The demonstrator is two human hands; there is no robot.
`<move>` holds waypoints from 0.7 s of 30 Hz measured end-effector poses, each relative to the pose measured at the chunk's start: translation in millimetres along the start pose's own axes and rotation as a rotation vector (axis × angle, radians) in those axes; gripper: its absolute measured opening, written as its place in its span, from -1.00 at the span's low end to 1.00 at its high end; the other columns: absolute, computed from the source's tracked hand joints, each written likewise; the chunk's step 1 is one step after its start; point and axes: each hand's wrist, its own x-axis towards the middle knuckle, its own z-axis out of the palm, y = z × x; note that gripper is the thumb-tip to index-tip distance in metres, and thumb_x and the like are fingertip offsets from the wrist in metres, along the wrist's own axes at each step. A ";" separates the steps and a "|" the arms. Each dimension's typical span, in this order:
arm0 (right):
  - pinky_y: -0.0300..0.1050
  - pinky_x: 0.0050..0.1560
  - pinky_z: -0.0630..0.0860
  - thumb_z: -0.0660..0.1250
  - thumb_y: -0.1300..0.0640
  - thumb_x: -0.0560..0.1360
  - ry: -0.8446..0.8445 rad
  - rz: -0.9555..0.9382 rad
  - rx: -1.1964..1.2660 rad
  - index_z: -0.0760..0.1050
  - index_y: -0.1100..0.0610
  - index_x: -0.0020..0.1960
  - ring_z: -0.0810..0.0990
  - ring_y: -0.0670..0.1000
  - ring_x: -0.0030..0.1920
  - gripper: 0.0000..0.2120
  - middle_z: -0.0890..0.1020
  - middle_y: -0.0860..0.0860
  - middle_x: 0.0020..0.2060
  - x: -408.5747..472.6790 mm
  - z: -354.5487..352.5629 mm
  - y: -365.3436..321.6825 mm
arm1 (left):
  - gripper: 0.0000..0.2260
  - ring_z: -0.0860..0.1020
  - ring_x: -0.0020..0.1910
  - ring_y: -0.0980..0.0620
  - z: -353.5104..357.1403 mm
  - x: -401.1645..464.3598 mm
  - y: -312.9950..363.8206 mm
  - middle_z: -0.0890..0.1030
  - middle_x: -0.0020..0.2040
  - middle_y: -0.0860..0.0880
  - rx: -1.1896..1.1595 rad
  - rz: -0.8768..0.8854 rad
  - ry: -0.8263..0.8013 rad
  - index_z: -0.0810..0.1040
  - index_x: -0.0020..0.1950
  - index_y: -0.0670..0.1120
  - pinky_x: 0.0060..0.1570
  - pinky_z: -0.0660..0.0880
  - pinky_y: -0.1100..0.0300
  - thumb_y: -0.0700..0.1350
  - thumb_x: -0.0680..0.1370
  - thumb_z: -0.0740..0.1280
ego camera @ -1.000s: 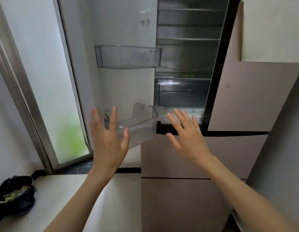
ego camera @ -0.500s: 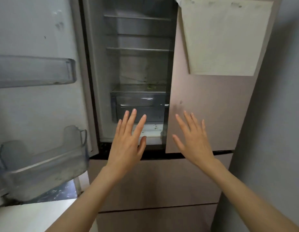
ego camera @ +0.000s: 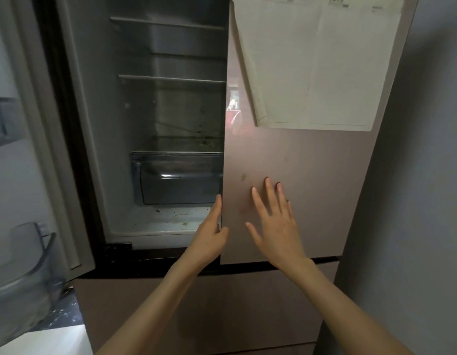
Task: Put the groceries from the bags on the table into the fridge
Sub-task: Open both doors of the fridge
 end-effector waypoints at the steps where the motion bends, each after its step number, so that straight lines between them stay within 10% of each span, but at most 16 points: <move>1: 0.09 0.44 -0.20 0.18 -0.09 0.55 0.011 0.009 0.010 -0.24 -0.01 0.49 -0.37 0.10 0.46 -0.28 -0.36 0.01 0.44 -0.3 1.1 -2.0 | -0.39 0.10 0.43 0.21 -0.3 -0.7 -2.2 0.07 0.52 0.12 -0.035 -0.001 0.006 -0.12 0.51 0.13 0.30 0.17 0.29 -0.20 0.60 0.14; 14: 0.07 0.48 -0.16 0.28 -0.33 0.35 0.048 0.202 0.130 -0.41 0.09 0.46 -0.42 0.04 0.46 0.09 -0.41 0.02 0.45 -34.6 8.9 -32.7 | -0.46 0.04 0.44 0.25 -9.0 -51.7 6.3 -0.01 0.45 0.29 -0.005 0.174 -0.098 -0.04 0.34 0.33 0.36 0.02 0.29 -0.24 0.61 0.08; 21: -0.18 0.38 0.02 0.23 -0.33 0.39 0.121 0.188 0.232 -0.43 -0.07 0.44 -0.25 -0.09 0.50 -0.01 -0.38 -0.15 0.46 -84.7 -18.5 -21.4 | -0.62 0.32 0.22 0.41 1.3 -74.2 19.3 0.36 0.24 0.24 0.029 0.355 0.148 0.29 0.33 0.15 0.31 0.36 0.16 -0.18 0.57 0.20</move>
